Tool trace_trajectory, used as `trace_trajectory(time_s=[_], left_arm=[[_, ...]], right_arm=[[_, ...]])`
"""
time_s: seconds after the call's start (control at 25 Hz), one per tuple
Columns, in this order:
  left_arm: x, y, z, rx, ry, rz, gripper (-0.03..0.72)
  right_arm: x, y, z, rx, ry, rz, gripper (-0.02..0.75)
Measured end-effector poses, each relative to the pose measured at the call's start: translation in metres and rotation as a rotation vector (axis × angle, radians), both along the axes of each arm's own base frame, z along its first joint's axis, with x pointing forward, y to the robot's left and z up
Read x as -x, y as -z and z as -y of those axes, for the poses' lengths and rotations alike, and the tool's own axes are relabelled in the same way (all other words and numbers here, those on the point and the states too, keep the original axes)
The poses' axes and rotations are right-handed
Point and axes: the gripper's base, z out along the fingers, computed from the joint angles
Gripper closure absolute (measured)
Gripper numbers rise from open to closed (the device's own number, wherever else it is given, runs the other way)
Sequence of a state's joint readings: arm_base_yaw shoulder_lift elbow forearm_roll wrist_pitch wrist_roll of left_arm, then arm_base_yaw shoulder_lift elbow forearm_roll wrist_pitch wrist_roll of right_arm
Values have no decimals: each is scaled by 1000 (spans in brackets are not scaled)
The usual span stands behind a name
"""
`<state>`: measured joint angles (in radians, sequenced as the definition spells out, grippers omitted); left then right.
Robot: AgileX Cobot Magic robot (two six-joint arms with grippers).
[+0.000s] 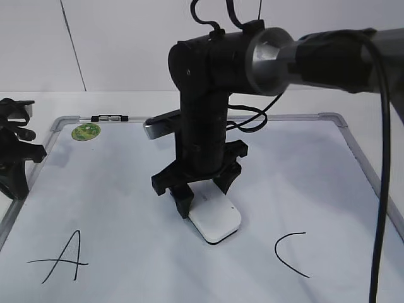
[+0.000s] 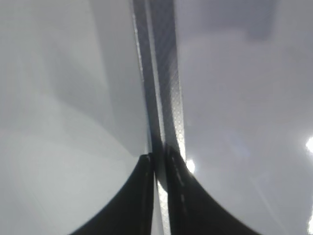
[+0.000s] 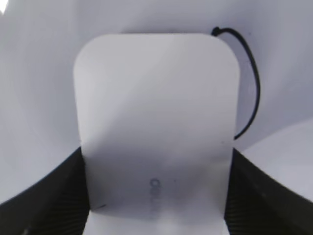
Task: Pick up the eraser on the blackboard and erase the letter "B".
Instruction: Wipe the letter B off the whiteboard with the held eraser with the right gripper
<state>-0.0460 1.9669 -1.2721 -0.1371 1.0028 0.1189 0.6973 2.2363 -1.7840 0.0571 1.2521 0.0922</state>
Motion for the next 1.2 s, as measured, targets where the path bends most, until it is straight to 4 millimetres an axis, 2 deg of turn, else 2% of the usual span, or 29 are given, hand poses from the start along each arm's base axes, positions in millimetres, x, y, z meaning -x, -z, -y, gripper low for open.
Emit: trace_trajectory(time_s=[0.32, 0.6, 0.92, 1.04, 1.2], left_arm=[[1, 0, 0, -5, 4, -6, 655], [1, 0, -1, -7, 5, -12, 655], [1, 0, -1, -7, 5, -12, 655], [1, 0, -1, -7, 5, -12, 655], [1, 0, -1, -7, 5, -12, 655]], right_arm=[[27, 0, -31, -33, -109, -9, 209], [31, 1, -35, -38, -139, -15, 209], [13, 0, -17, -68, -35, -43, 209], [2, 0, -5, -95, 28, -65, 209], [-19, -1, 20, -81, 93, -48, 209]])
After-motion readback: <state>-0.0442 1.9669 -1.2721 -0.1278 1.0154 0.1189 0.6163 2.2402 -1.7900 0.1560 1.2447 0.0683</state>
